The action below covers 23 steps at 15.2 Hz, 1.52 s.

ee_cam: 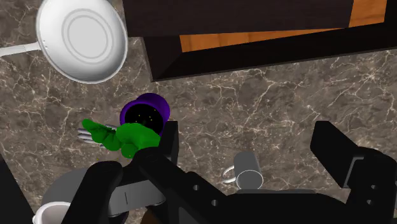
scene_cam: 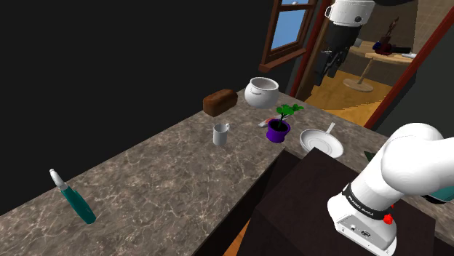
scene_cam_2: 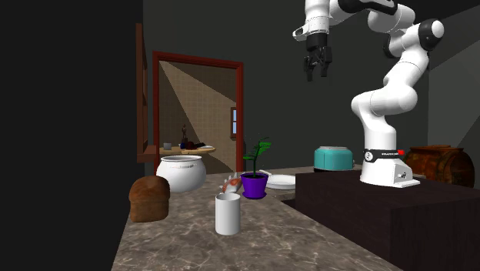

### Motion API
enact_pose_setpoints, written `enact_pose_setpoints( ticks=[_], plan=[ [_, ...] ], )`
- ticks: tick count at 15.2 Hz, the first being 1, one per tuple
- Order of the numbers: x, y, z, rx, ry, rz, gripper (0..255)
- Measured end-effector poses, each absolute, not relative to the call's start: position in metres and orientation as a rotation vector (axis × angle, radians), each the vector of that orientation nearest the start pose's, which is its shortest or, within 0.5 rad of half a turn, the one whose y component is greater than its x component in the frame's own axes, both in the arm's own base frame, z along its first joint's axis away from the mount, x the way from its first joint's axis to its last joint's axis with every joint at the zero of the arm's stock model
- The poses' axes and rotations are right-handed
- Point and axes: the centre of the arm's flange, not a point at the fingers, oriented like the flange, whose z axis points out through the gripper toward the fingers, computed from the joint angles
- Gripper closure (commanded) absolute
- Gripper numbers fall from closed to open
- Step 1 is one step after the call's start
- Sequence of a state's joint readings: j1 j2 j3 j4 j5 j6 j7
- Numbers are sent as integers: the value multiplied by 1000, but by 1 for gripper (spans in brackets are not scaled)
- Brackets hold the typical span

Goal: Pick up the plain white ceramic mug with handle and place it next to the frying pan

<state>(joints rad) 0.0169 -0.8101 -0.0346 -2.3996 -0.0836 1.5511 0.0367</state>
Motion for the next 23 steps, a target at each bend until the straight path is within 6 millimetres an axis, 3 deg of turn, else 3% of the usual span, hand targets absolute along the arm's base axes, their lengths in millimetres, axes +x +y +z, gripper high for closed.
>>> enact_pose_setpoints(
  ticks=[2,4,23],
  plan=[
    [301,-16,572,-3199,62,63,0],
    [319,-14,557,-3199,37,73,0],
    [501,18,379,-3185,-253,161,0]
  ],
)
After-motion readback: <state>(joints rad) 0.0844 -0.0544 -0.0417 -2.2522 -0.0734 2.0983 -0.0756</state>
